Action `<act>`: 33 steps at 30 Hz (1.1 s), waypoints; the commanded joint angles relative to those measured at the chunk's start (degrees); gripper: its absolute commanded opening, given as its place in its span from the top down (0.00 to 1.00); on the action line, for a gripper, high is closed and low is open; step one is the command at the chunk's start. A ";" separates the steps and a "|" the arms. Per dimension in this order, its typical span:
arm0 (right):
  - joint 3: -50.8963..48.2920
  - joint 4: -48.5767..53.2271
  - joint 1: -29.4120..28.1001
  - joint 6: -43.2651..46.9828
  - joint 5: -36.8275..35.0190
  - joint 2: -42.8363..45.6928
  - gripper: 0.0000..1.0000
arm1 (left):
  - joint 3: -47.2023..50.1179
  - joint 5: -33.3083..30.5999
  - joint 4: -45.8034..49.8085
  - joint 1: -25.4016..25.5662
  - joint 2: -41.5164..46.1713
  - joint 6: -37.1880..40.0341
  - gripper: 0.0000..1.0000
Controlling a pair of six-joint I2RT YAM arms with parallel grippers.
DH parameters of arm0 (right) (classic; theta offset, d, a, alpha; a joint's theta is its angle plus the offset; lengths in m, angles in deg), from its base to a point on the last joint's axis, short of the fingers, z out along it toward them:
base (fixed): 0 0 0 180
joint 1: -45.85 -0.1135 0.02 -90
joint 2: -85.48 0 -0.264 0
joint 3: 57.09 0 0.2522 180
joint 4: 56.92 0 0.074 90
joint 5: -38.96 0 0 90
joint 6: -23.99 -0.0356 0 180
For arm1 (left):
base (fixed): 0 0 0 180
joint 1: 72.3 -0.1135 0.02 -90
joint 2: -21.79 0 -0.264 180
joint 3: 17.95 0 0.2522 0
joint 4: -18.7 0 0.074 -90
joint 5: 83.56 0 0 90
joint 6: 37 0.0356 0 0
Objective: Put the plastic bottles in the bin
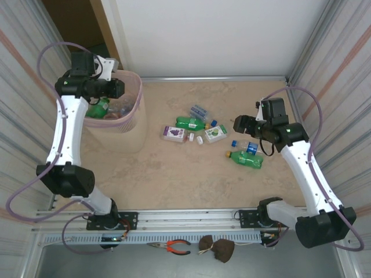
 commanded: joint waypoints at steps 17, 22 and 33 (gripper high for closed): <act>5.39 14.17 -19.60 28.60 -13.88 -27.87 0.32 | 13.43 11.12 -6.01 1.88 12.41 -5.42 0.74; 4.22 12.63 -18.69 43.24 -14.25 -30.73 0.31 | 15.43 11.78 -6.72 1.85 13.68 -5.95 0.71; 7.93 11.72 -17.41 47.13 -17.37 -42.65 0.32 | 17.17 13.73 -8.10 1.93 14.86 -7.11 0.71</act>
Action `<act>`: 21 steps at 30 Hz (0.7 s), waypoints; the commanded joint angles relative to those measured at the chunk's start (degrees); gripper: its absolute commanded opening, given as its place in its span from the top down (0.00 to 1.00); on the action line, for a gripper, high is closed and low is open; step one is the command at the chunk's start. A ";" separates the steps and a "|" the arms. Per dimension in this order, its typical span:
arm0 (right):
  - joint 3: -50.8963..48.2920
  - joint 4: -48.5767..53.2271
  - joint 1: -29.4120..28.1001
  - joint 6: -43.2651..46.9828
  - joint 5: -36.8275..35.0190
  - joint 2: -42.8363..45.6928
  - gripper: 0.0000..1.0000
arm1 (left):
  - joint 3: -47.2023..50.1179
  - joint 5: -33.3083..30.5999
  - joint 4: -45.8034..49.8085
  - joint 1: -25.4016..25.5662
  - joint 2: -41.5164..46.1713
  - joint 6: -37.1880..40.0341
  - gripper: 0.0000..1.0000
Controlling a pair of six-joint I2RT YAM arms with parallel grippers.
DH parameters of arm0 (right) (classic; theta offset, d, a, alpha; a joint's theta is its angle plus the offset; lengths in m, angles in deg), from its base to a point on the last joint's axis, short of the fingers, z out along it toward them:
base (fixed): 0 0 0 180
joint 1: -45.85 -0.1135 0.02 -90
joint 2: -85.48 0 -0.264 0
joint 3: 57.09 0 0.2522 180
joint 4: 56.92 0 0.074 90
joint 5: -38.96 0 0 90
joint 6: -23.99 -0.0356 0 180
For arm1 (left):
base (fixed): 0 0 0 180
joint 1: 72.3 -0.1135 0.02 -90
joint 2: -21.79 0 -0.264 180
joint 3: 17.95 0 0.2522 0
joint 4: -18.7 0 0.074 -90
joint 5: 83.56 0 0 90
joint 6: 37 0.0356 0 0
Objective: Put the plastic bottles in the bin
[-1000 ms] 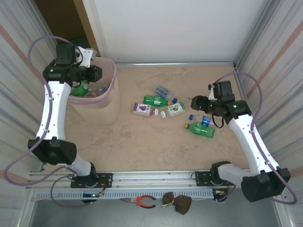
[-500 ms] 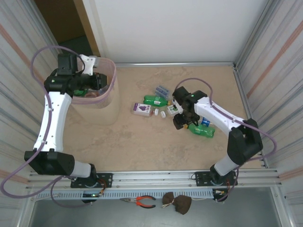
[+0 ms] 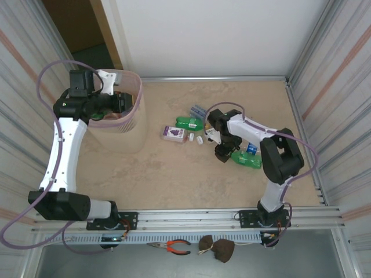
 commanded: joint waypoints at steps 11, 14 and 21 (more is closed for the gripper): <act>1.12 -2.63 -0.37 2.73 -3.25 -7.35 0.41 | 2.19 2.84 -2.63 0.33 2.63 -1.88 0.71; 0.73 -2.93 -0.53 3.07 -3.08 -7.59 0.45 | 2.04 2.84 -2.67 0.29 2.77 -1.90 0.71; 0.29 -3.00 -1.07 3.17 -3.41 -7.18 0.54 | 1.49 2.94 -2.68 0.35 2.98 -2.28 0.71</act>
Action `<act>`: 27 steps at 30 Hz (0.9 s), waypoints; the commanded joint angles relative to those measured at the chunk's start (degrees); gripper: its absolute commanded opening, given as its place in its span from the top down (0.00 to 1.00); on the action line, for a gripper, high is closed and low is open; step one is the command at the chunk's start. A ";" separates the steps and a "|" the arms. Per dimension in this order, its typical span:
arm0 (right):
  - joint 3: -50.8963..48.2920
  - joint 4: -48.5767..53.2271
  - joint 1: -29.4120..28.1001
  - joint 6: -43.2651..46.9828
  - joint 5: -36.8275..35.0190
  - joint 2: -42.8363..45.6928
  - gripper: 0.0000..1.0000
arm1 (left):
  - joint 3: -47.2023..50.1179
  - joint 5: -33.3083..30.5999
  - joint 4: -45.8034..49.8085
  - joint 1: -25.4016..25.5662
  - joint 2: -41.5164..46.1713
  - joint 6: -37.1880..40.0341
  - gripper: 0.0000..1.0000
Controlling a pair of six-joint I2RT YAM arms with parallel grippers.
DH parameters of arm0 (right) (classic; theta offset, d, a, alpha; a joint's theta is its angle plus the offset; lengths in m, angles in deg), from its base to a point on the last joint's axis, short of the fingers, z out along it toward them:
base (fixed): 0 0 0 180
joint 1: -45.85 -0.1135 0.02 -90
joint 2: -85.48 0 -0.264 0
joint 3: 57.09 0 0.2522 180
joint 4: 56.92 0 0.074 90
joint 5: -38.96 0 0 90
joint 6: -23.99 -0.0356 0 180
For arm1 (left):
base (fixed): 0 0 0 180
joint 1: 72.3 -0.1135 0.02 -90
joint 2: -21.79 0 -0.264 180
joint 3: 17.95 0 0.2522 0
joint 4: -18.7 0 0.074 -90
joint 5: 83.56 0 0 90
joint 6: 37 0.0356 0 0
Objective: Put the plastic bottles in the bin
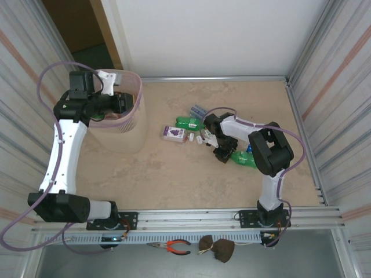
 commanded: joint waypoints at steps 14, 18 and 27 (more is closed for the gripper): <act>0.65 1.85 -1.40 -1.11 2.12 5.49 0.67 | -1.17 3.03 -2.66 0.33 3.31 -2.46 0.71; 1.24 1.74 -1.29 -2.51 5.95 10.12 0.68 | -0.16 5.57 -6.37 0.94 4.43 -3.16 0.69; 3.92 -2.80 0.15 -8.23 20.07 25.16 0.67 | 4.29 10.51 -19.69 5.65 8.05 -3.47 0.59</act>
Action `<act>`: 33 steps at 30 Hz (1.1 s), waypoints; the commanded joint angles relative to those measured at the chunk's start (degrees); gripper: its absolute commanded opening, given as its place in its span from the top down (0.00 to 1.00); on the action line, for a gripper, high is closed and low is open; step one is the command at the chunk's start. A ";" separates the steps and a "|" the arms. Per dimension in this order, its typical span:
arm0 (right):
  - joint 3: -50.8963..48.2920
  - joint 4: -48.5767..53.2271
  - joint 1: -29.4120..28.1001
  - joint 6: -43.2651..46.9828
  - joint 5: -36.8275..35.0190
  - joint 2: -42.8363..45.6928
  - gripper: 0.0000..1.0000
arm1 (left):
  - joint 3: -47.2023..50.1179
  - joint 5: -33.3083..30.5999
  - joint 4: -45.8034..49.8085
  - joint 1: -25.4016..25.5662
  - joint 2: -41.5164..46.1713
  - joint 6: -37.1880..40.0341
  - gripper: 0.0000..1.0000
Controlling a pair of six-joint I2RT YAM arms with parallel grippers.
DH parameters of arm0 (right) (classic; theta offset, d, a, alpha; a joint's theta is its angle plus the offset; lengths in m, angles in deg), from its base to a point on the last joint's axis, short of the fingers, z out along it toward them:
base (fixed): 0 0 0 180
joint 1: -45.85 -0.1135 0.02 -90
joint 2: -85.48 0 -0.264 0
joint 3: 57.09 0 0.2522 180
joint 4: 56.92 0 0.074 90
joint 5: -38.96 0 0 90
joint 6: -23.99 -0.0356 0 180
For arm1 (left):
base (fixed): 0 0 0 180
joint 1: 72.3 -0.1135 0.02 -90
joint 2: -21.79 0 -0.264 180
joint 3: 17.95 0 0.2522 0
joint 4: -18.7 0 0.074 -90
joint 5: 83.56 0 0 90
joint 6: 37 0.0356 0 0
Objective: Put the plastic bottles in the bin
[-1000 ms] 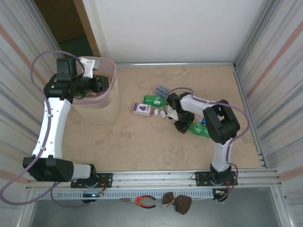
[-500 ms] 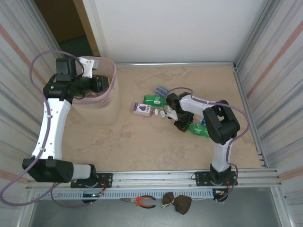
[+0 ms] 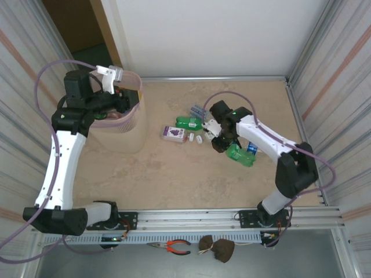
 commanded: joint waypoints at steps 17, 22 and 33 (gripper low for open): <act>2.48 -31.41 3.49 -26.68 36.04 26.11 0.69 | 1.43 10.70 -18.79 21.70 -0.77 10.08 0.20; 1.04 -43.17 3.49 -34.12 40.65 29.14 0.70 | 1.40 13.07 -20.37 25.28 -2.64 11.53 0.14; 0.02 -57.82 3.05 -46.05 41.54 30.42 0.71 | 0.68 15.72 -19.05 32.50 -7.46 15.69 0.11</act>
